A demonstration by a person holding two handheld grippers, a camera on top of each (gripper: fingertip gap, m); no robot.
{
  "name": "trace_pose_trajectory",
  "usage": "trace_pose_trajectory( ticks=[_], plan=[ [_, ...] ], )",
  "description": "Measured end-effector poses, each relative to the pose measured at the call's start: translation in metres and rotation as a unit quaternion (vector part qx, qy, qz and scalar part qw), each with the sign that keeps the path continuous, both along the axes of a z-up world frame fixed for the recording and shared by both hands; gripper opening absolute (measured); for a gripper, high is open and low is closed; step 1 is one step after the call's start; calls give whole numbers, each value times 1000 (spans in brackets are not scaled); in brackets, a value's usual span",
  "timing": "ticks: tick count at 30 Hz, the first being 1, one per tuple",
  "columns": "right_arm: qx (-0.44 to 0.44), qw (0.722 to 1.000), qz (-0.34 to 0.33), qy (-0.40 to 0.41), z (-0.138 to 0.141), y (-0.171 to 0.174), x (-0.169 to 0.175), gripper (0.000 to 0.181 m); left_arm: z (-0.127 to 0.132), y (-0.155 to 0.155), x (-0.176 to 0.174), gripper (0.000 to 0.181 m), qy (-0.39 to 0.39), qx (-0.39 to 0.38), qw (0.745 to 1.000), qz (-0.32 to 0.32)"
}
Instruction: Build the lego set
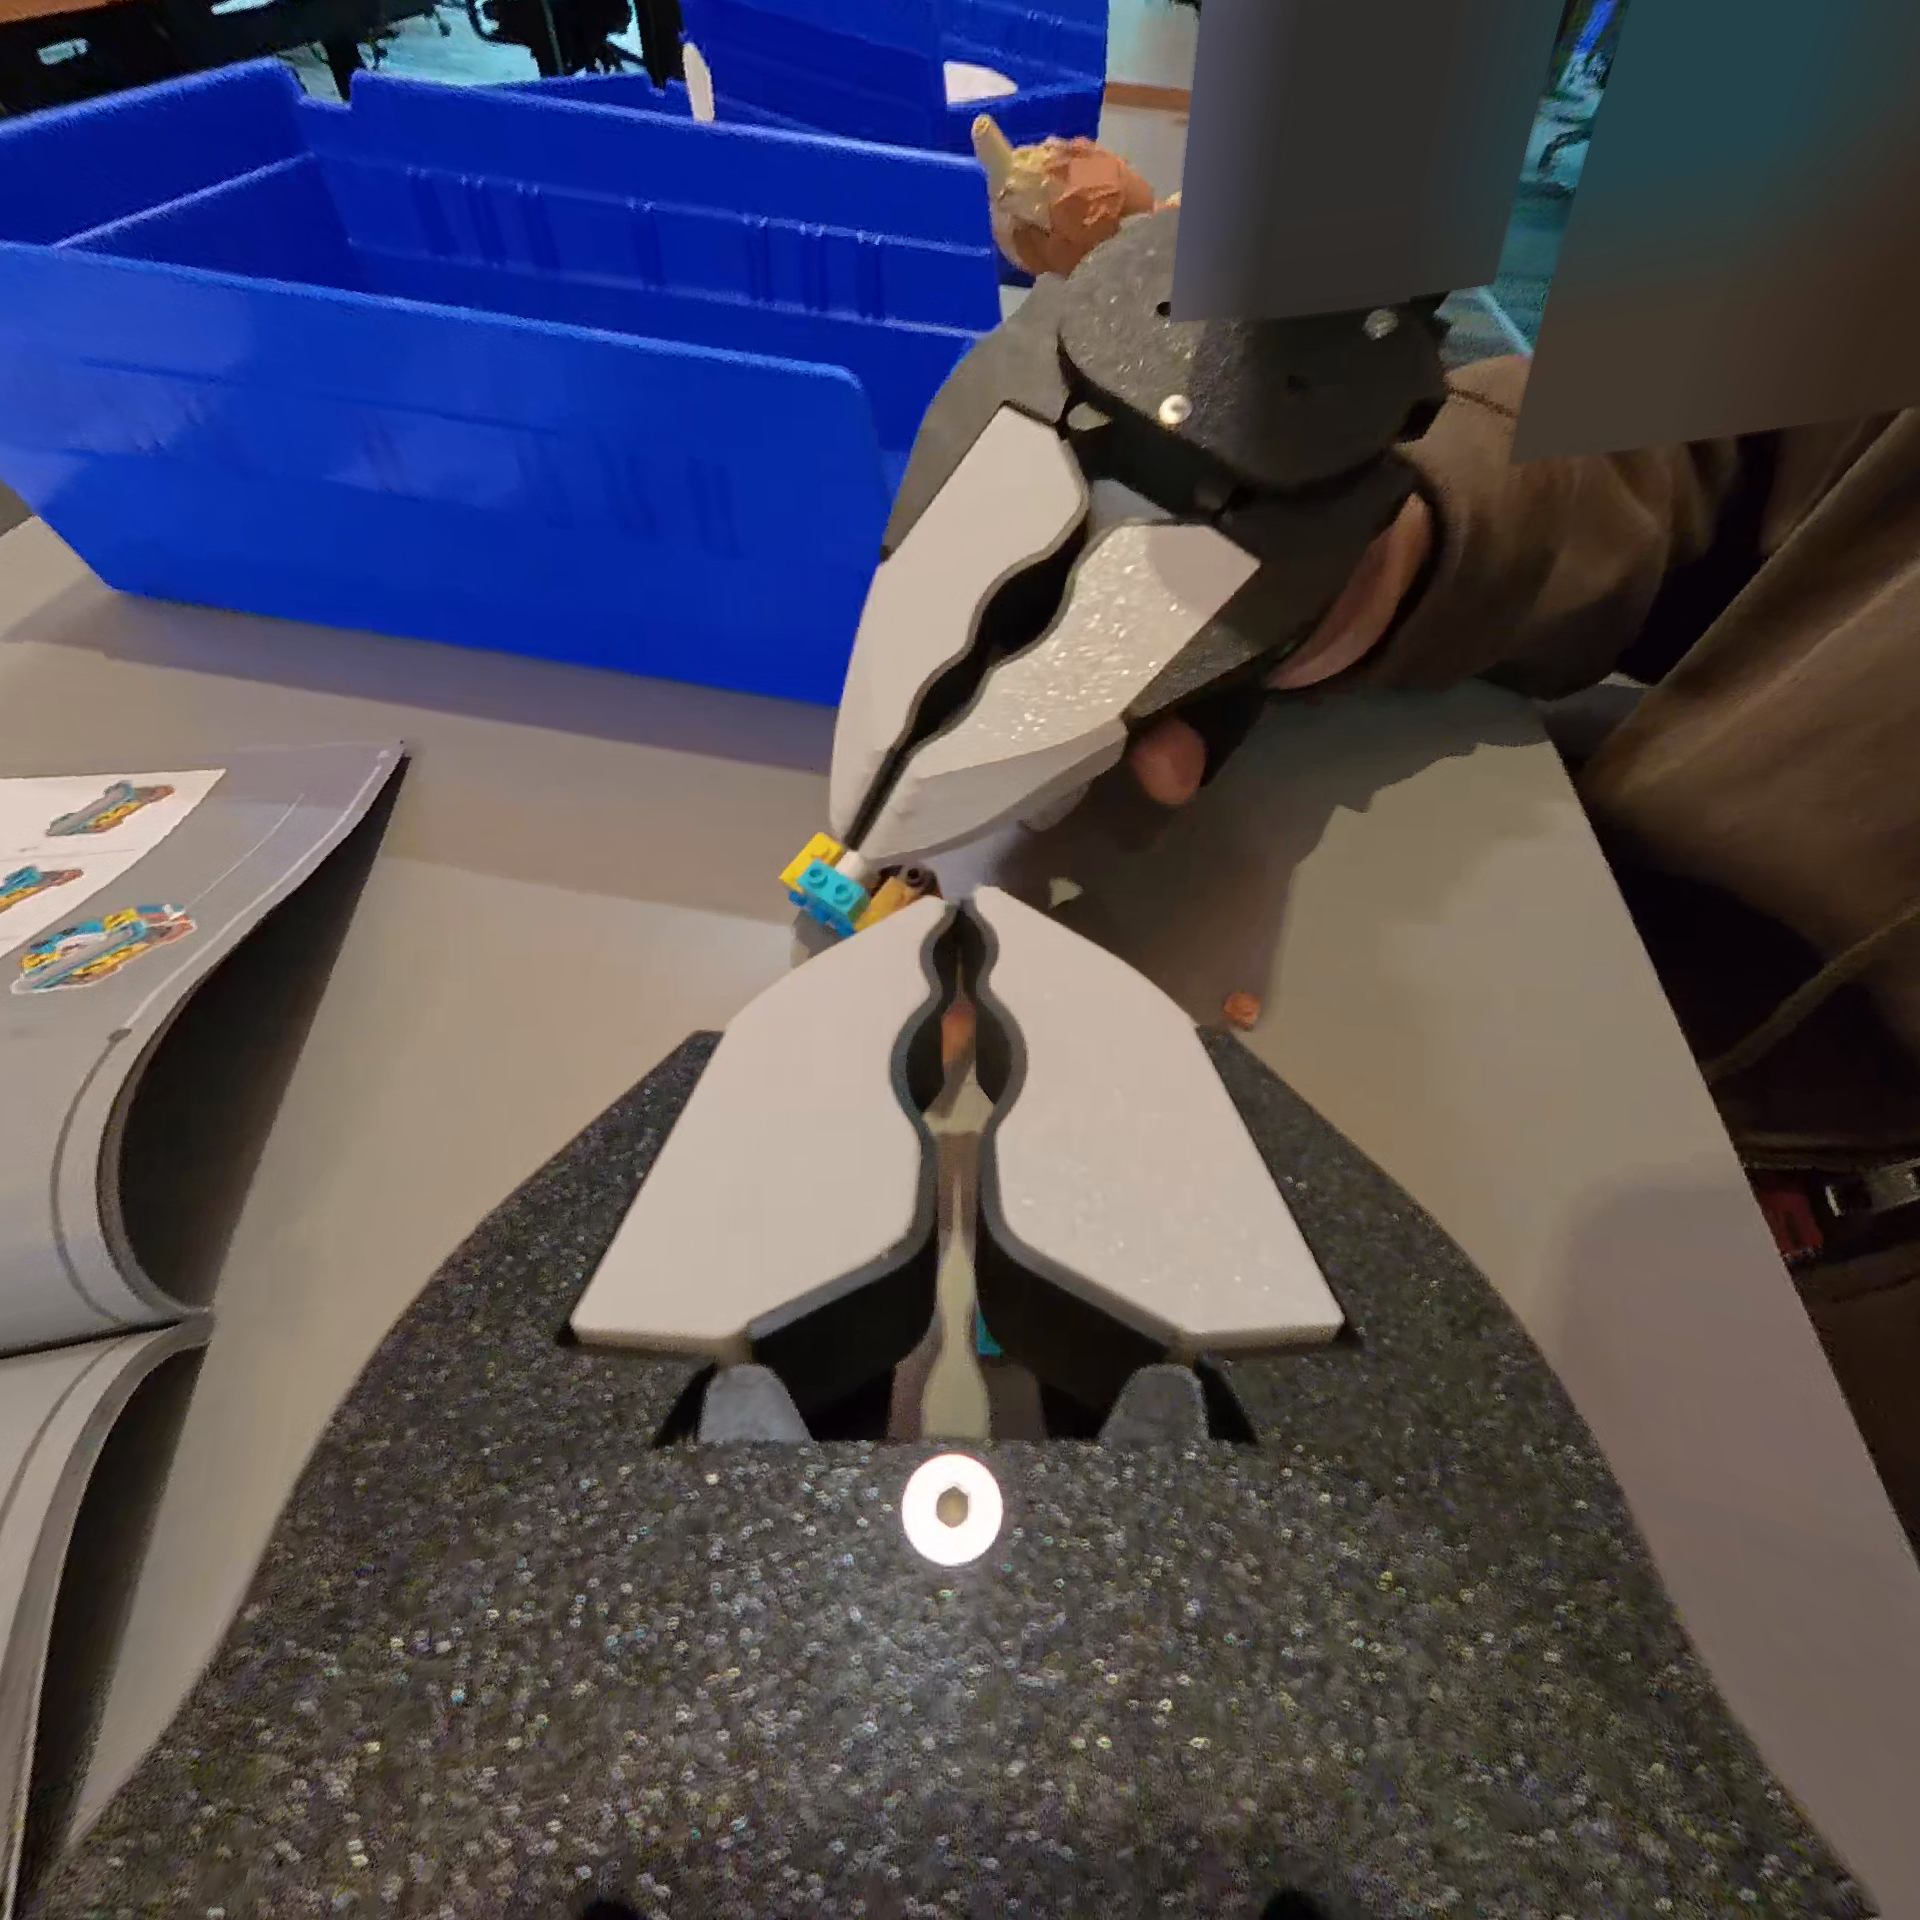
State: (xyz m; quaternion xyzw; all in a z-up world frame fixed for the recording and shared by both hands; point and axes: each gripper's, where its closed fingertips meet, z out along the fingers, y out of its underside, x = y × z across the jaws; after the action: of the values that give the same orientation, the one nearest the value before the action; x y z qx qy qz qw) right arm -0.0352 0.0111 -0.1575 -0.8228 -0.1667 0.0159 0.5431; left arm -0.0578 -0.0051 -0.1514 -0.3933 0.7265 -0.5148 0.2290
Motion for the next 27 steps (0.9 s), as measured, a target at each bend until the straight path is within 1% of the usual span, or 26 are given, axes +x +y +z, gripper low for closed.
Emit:
trace_pose_trajectory(
  ticks=[2,4,8,12,16,20,24,27],
  plan=[
    [-7,1000,6,13,-2,-1,-1,0,-6,3,0,0,14,8,1000,3],
    [-13,1000,4,2,-4,-2,0,1,-12,9,-1,0,29,19,999,11],
    [-8,1000,16,7,0,-7,-4,1,-19,21,-2,0,48,50,997,29],
    [-16,1000,20,4,-5,-17,0,1,-28,21,-6,4,67,70,995,21],
    [-49,997,66,-7,-18,-30,-10,1,-36,15,-9,9,82,94,992,-2],
    [-93,986,125,-63,-37,-34,-25,8,-36,8,-11,15,81,95,992,-21],
    [-120,977,154,-91,-47,-30,-31,15,-35,9,-12,17,73,93,993,-25],
    [-124,976,159,-88,-47,-27,-31,18,-34,9,-13,17,66,94,993,-28]
  ],
)
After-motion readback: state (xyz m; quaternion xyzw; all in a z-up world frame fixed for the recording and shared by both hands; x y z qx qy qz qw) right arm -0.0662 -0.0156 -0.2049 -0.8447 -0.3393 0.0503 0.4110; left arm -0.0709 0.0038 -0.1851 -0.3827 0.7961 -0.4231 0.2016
